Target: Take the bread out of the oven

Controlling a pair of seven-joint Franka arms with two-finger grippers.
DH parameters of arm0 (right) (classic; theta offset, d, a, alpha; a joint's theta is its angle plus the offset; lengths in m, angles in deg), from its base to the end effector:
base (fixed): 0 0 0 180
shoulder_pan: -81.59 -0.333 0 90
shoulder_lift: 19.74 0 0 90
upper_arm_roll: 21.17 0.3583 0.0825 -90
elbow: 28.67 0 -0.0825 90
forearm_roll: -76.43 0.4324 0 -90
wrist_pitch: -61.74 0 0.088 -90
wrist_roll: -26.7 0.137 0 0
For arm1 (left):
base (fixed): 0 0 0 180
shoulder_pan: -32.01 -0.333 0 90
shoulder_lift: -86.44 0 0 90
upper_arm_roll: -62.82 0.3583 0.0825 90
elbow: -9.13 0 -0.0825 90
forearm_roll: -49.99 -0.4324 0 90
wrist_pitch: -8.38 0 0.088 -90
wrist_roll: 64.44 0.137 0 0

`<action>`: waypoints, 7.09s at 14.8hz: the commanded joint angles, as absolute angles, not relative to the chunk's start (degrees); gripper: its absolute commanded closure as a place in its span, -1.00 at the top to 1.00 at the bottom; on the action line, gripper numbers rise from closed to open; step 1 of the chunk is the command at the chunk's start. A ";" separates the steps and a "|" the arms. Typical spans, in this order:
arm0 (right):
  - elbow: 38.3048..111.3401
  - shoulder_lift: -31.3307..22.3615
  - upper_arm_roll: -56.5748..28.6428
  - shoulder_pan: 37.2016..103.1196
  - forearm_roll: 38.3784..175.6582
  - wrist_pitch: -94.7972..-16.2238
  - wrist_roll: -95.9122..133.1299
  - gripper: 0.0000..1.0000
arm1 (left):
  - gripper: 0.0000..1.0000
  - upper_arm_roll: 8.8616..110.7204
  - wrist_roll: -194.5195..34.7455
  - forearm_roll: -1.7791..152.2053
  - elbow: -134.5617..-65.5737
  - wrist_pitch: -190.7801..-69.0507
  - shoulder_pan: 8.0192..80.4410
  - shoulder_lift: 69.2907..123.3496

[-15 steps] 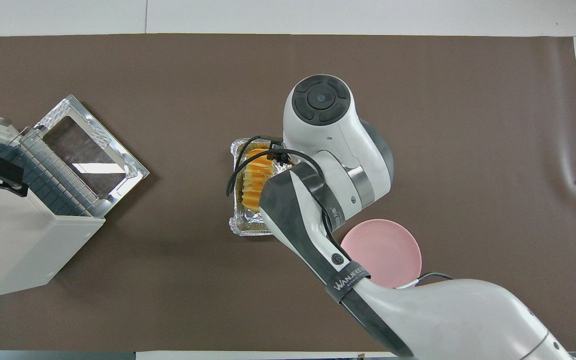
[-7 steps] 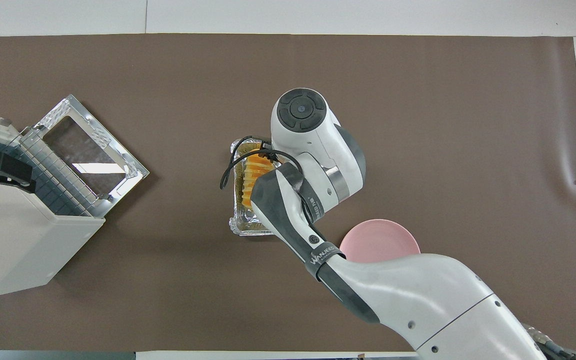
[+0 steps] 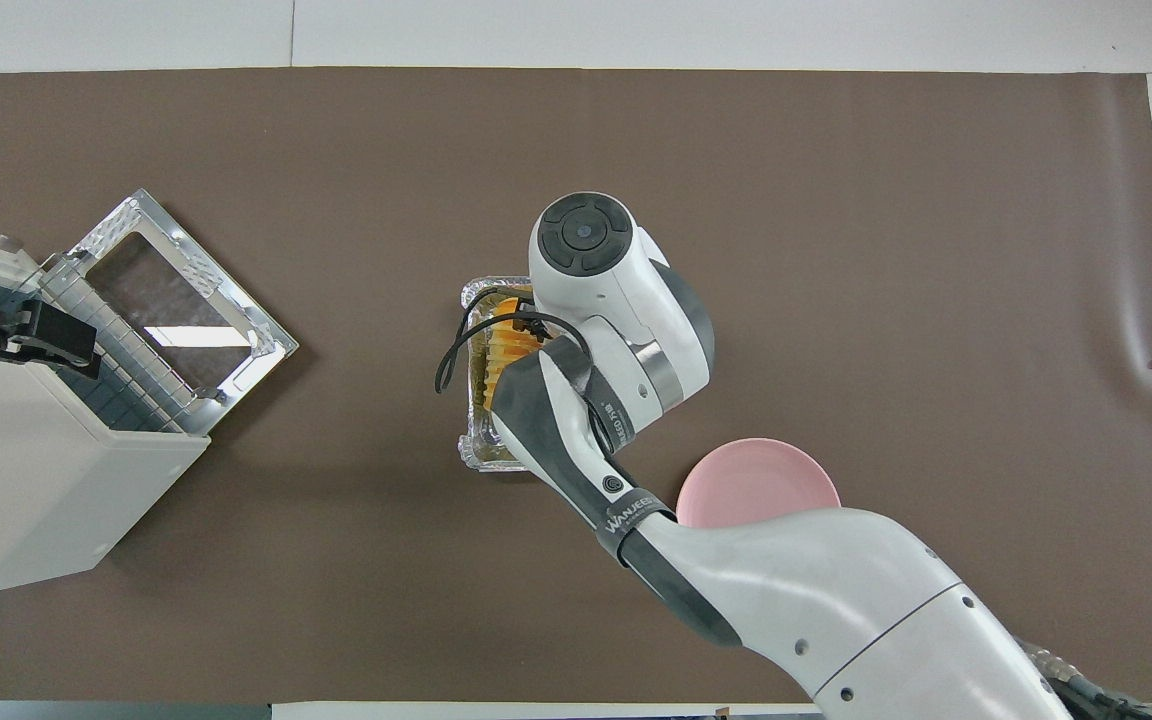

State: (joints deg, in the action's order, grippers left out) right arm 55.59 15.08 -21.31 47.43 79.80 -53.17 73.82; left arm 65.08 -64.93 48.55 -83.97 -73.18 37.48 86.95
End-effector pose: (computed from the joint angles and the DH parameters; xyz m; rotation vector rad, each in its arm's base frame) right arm 0.6337 0.4343 0.2991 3.1046 -0.3979 -0.1385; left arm 0.5792 -0.0288 0.5934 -3.0915 0.0717 0.3249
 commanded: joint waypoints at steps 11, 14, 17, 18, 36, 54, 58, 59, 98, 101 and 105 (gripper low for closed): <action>56.76 14.10 -21.34 47.75 79.86 -53.66 69.15 -1.00 | 1.00 64.22 -64.62 49.02 -85.79 -76.17 36.50 85.73; 56.68 14.10 -21.43 47.66 79.86 -54.01 68.27 -1.00 | 1.00 64.22 -64.53 49.02 -85.88 -76.52 36.50 85.64; 56.15 14.01 -21.43 47.75 80.12 -53.84 68.18 -1.00 | 1.00 64.40 -64.53 48.93 -85.53 -76.35 36.41 85.64; 56.06 13.66 -21.69 47.92 80.38 -53.84 68.09 -1.00 | 1.00 64.31 -64.53 48.93 -85.53 -76.26 36.58 85.64; 61.58 3.55 -21.87 73.58 84.43 -48.02 34.53 -1.00 | 1.00 64.40 -64.80 48.93 -85.44 -76.08 36.58 85.47; 70.39 4.43 -21.87 75.35 84.43 -60.35 29.33 1.00 | 1.00 64.40 -64.80 48.93 -85.44 -76.08 36.58 85.47; 66.18 3.47 -22.05 74.65 84.08 -54.74 30.99 1.00 | 1.00 64.40 -64.80 48.93 -85.44 -76.08 36.58 85.47; 63.91 3.55 -22.05 74.47 83.64 -52.81 33.09 1.00 | 1.00 64.40 -64.80 48.93 -85.44 -76.08 36.58 85.47; 72.04 7.33 -21.96 67.44 76.25 -63.30 43.22 1.00 | 1.00 64.40 -64.80 48.93 -85.44 -75.99 36.58 85.47; 73.38 7.07 -21.96 67.70 76.25 -64.21 42.87 0.81 | 1.00 64.40 -64.80 48.93 -85.44 -75.99 36.50 85.47; 71.80 7.16 -21.96 67.87 76.25 -62.55 42.87 -0.65 | 1.00 64.40 -64.80 48.93 -85.44 -75.99 36.58 85.47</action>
